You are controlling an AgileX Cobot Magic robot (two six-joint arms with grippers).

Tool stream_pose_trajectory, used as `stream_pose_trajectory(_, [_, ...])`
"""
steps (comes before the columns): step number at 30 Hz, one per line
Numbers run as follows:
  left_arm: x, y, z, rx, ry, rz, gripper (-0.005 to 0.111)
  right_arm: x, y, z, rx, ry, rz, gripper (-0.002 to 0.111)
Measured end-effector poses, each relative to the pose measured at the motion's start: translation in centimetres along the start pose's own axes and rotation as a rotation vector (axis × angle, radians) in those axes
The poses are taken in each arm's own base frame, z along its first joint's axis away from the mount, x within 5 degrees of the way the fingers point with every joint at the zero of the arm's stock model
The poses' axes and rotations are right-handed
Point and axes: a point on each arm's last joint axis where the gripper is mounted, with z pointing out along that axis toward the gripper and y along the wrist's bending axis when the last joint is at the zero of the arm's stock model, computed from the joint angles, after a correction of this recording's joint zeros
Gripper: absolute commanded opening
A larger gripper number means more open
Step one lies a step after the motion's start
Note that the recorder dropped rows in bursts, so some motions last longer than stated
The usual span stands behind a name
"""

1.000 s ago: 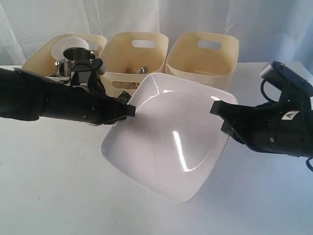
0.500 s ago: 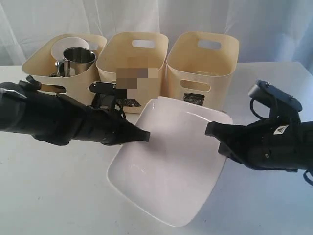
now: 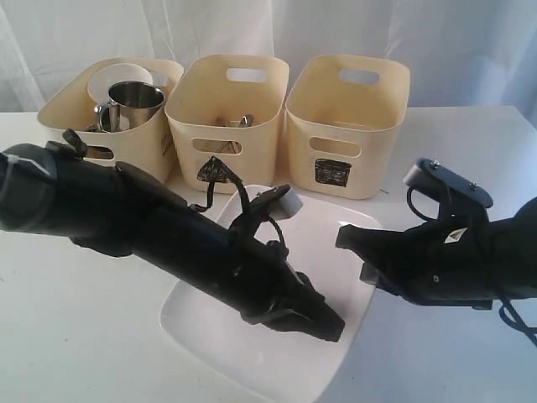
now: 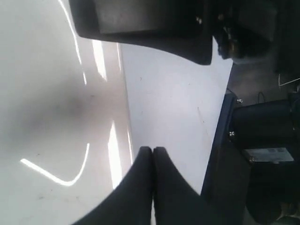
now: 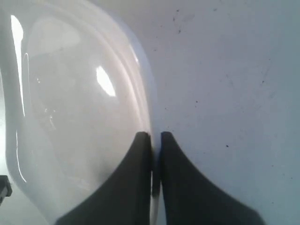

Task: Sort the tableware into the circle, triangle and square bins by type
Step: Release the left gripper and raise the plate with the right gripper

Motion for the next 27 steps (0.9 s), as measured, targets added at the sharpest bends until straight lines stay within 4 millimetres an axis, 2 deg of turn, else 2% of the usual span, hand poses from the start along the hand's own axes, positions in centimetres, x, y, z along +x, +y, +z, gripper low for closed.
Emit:
stream_pose_trajectory(3, [-0.1,0.2,-0.6,-0.021,-0.001,0.004,0.000,-0.1,0.0,0.0,0.000,-0.007,-0.002,0.000])
stream_pose_trajectory(5, [-0.6,0.3,-1.6,-0.047,-0.028,0.012,0.000,-0.1,0.0,0.0,0.001,-0.008,-0.009,0.000])
stream_pose_trajectory(10, [-2.3,-0.2,-6.6,-0.145,-0.156,0.046,0.000,-0.3,0.0,0.0,0.001,-0.030,-0.019,0.000])
stream_pose_trajectory(13, [-2.6,-0.6,-9.6,-0.216,-0.186,0.063,0.000,-0.5,0.1,-0.1,-0.004,-0.047,-0.024,0.000])
stream_pose_trajectory(16, [-2.4,-1.0,-11.5,-0.286,-0.180,0.063,0.000,-1.1,0.7,-0.8,-0.027,-0.079,-0.055,0.000])
stream_pose_trajectory(21, [-1.9,-1.9,-13.1,-0.364,-0.153,0.077,0.000,-2.5,2.1,-3.0,-0.085,-0.163,-0.145,0.000])
stream_pose_trajectory(27, [-1.7,-2.2,-13.5,-0.386,-0.144,0.088,0.000,-3.8,3.7,-5.9,-0.150,-0.250,-0.213,0.000])
